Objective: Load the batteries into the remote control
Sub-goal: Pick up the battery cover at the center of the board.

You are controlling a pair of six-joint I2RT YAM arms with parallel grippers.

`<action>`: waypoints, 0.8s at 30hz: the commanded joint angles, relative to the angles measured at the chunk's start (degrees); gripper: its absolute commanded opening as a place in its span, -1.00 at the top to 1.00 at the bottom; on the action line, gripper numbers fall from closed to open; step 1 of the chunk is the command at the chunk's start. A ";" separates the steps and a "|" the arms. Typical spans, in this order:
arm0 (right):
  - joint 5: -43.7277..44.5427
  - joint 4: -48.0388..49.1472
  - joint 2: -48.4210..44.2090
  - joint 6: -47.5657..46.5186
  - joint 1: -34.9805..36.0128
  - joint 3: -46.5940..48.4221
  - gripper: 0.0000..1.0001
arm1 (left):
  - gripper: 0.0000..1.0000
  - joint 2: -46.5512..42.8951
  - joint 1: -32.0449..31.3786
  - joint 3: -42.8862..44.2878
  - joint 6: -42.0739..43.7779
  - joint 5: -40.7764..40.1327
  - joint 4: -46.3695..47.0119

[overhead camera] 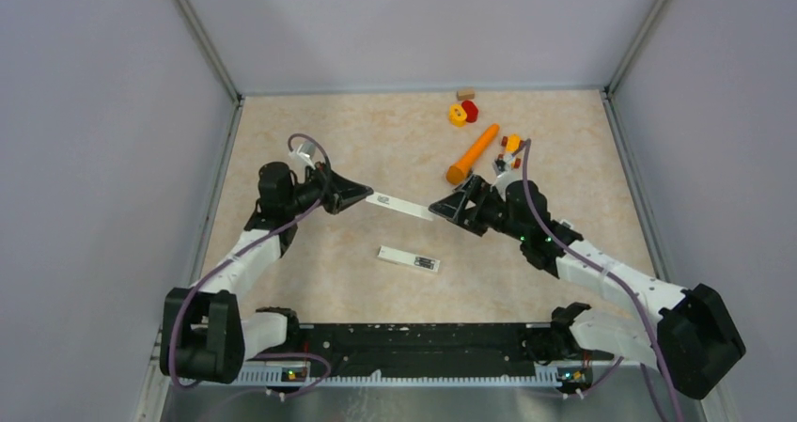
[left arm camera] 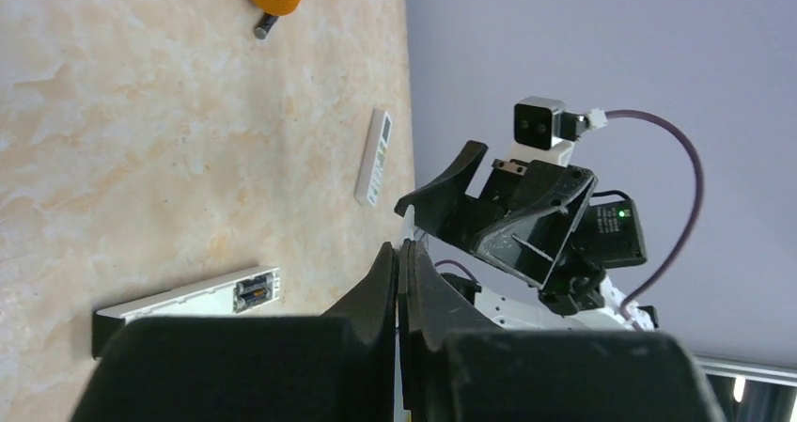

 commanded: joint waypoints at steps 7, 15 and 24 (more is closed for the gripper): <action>-9.12 23.63 3.23 12.64 0.07 -1.44 -0.26 | 1.00 -4.67 0.85 0.77 -9.27 4.91 8.24; -10.65 25.54 3.45 10.85 0.07 0.44 0.47 | 1.00 -6.15 0.94 0.44 -7.90 5.12 7.78; -13.70 28.29 3.92 11.89 0.07 0.33 0.92 | 0.99 -5.20 1.14 1.19 -7.96 5.22 8.46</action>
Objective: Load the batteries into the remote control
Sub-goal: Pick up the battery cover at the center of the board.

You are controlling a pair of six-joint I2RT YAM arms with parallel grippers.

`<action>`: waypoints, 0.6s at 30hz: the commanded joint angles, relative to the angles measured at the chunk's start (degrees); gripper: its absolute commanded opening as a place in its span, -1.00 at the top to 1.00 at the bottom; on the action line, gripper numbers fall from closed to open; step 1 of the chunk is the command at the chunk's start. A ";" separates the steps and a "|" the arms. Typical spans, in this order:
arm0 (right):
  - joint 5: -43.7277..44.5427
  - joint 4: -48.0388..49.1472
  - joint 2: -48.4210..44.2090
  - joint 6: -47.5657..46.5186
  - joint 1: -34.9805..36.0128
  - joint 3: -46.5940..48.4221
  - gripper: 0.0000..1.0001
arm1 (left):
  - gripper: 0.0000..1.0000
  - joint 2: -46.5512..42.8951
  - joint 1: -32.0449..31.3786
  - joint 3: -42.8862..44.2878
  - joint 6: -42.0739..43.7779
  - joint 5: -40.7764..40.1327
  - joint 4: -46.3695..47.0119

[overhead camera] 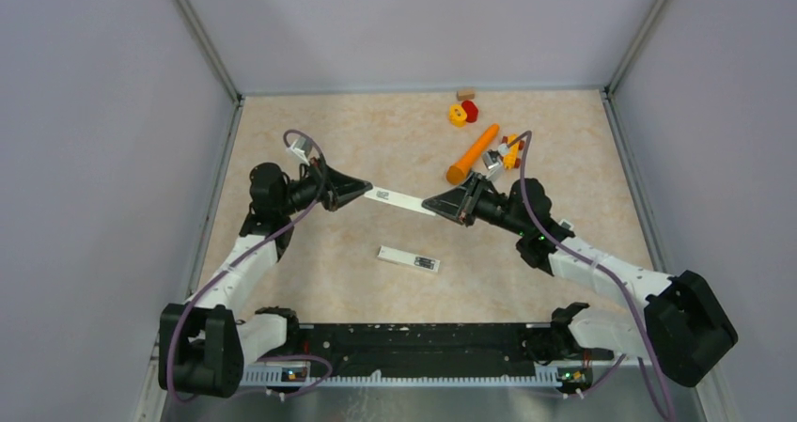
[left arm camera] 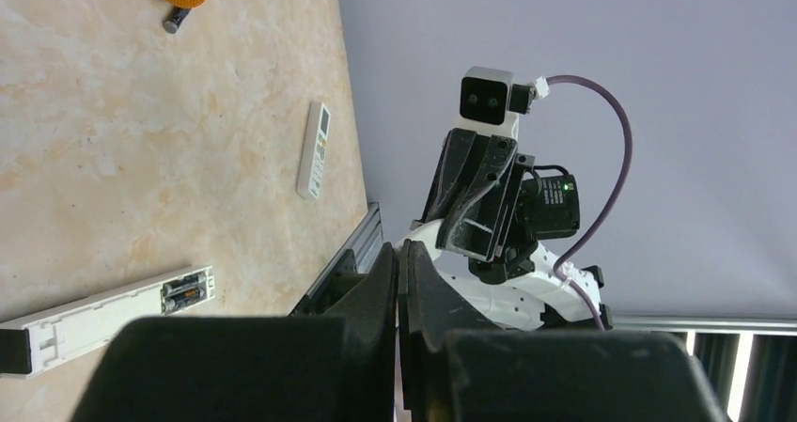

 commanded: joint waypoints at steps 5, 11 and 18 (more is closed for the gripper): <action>0.81 0.38 -1.21 0.49 0.07 0.88 1.00 | -0.26 -2.34 0.66 2.48 10.44 -2.04 -5.42; 3.28 -12.16 1.22 -0.03 0.60 1.92 1.00 | -0.80 -5.28 0.57 3.56 30.70 -19.70 -33.34; 5.87 -10.26 8.64 2.00 5.00 0.36 1.00 | -0.62 -0.77 -1.19 -5.06 27.17 -18.22 -27.37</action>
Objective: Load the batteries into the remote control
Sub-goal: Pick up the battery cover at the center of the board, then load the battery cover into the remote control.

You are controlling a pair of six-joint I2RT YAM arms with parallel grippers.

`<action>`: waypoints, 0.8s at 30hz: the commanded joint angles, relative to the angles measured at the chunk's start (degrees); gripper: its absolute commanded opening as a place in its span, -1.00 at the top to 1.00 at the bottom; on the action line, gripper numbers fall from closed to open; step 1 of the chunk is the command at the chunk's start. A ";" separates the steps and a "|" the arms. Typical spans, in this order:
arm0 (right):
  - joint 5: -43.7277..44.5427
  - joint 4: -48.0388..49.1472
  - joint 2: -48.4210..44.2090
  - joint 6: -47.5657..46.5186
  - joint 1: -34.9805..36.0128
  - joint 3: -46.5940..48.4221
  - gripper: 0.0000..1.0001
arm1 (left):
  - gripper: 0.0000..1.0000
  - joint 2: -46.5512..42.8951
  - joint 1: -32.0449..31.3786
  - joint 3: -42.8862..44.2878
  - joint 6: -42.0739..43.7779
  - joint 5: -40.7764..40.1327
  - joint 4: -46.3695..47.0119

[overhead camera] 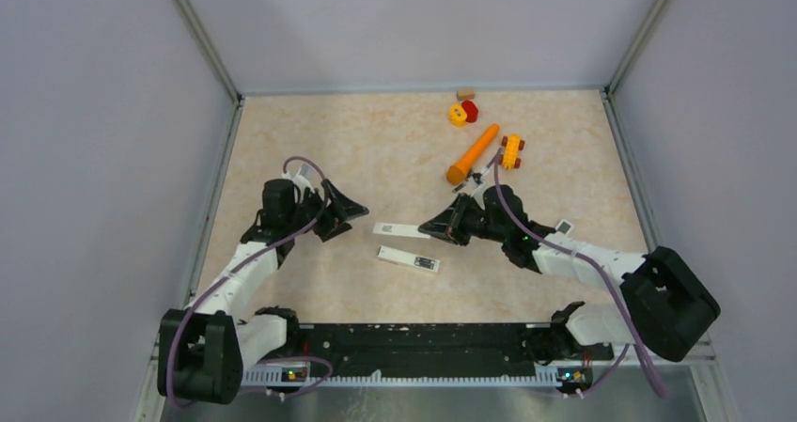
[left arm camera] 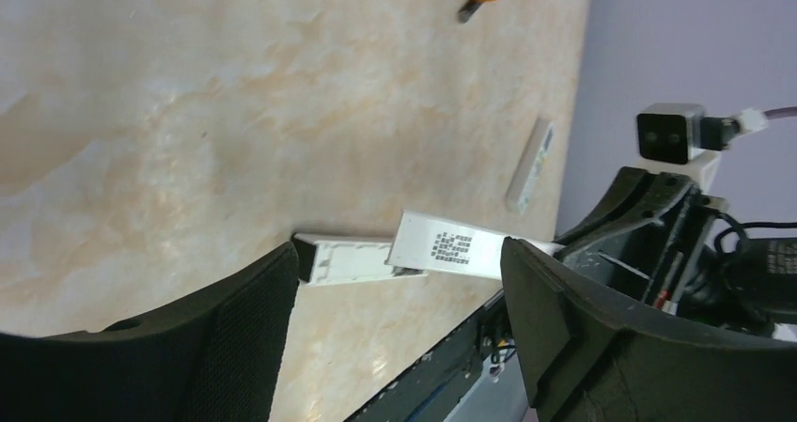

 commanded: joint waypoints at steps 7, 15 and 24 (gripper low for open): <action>4.66 1.79 5.42 1.37 4.89 -0.41 1.00 | -0.21 6.52 -2.98 -8.49 0.09 -0.47 5.19; 3.68 1.83 7.77 1.75 4.98 -1.97 1.00 | -0.14 10.40 -3.73 -10.02 -0.55 3.16 9.64; 2.42 4.46 8.86 3.61 4.98 -4.17 1.00 | -0.01 13.60 -4.41 -10.92 -0.55 4.69 11.68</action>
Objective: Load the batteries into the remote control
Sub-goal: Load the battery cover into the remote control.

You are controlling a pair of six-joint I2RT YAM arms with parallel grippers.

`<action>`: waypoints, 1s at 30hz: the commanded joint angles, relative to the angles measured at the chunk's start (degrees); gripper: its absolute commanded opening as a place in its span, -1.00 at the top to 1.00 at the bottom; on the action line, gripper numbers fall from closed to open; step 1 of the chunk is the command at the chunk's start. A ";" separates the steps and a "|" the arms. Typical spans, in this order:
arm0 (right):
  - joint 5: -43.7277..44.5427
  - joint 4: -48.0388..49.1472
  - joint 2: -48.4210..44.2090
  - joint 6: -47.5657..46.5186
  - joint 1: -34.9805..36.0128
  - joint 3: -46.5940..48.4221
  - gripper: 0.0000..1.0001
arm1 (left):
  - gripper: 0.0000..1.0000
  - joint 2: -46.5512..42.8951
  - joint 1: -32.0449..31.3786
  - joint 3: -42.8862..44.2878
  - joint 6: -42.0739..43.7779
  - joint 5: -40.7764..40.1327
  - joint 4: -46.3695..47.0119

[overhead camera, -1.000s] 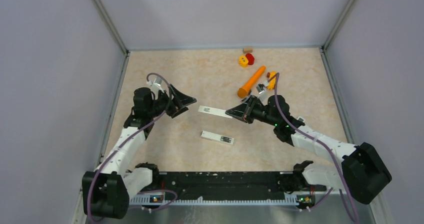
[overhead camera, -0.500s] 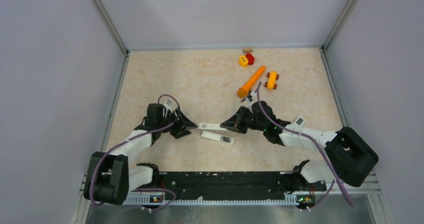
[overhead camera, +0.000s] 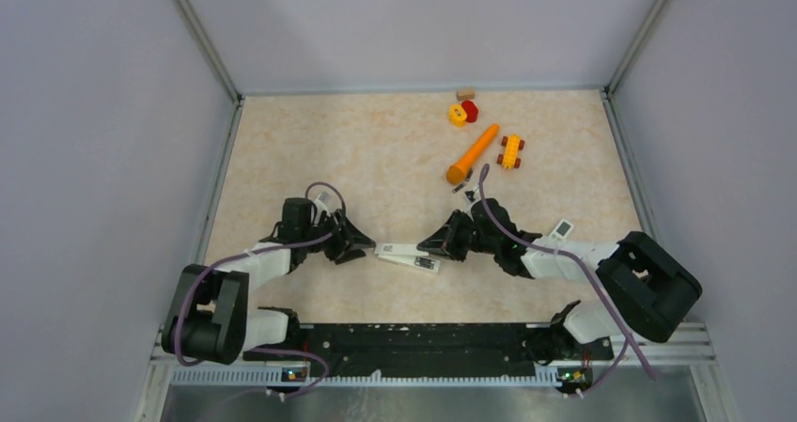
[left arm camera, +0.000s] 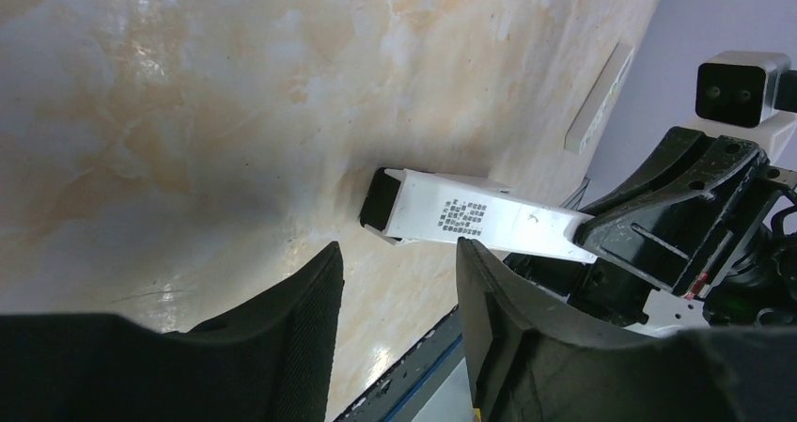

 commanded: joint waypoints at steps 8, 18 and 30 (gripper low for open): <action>-1.06 5.98 -1.20 2.87 0.48 -2.78 1.00 | -0.01 0.64 -1.06 -0.43 -0.03 1.20 3.51; -0.49 8.96 -5.15 3.44 0.42 -4.84 1.00 | -0.03 0.42 -1.07 0.11 0.57 0.33 2.76; -0.32 0.14 -6.20 1.34 -0.06 -3.29 1.00 | -0.02 1.99 -1.20 1.05 1.40 1.10 2.96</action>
